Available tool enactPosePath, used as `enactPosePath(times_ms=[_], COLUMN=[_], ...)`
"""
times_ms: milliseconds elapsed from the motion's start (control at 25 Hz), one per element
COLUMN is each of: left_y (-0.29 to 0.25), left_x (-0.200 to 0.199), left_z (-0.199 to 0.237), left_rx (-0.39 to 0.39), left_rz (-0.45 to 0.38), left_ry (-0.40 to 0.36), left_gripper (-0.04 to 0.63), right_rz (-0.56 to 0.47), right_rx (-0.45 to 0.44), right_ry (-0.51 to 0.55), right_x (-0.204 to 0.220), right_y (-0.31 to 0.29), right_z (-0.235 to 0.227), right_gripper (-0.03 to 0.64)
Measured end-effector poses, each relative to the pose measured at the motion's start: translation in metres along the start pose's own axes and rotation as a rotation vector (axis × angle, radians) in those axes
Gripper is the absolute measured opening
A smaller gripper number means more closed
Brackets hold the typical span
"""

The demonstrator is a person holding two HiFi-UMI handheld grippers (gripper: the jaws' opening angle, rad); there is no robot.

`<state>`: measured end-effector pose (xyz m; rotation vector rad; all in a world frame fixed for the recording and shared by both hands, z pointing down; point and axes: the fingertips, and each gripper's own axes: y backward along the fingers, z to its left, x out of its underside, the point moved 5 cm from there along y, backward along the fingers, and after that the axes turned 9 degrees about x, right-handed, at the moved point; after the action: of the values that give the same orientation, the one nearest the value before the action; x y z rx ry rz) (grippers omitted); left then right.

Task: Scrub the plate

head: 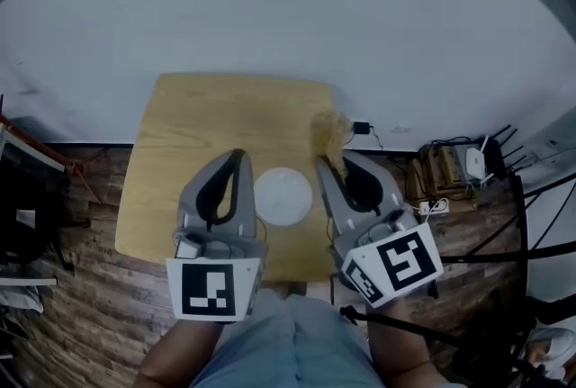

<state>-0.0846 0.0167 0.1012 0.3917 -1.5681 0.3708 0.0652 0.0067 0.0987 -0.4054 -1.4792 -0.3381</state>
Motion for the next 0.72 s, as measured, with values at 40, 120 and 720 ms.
enactPosePath(times_ms=[40,120,720], left_y=[0.003,0.009,0.024], left_x=[-0.001,-0.003,-0.011], left_z=[-0.006,-0.017,-0.033], left_rx=[0.002,0.004,-0.049], left_rz=[-0.009,-0.025,-0.054], left_ry=[-0.001,-0.011,-0.034], left_gripper=[0.021,0.021,0.021], right_rz=[-0.009,-0.026,-0.065], right_rx=[-0.001,-0.005,-0.056], right_ry=[0.007,0.02,0.061], right_x=[0.0,-0.002,-0.011], right_y=[0.005,0.014,0.035], right_z=[0.002,0.005,0.008], right_gripper=[0.038,0.038,0.038])
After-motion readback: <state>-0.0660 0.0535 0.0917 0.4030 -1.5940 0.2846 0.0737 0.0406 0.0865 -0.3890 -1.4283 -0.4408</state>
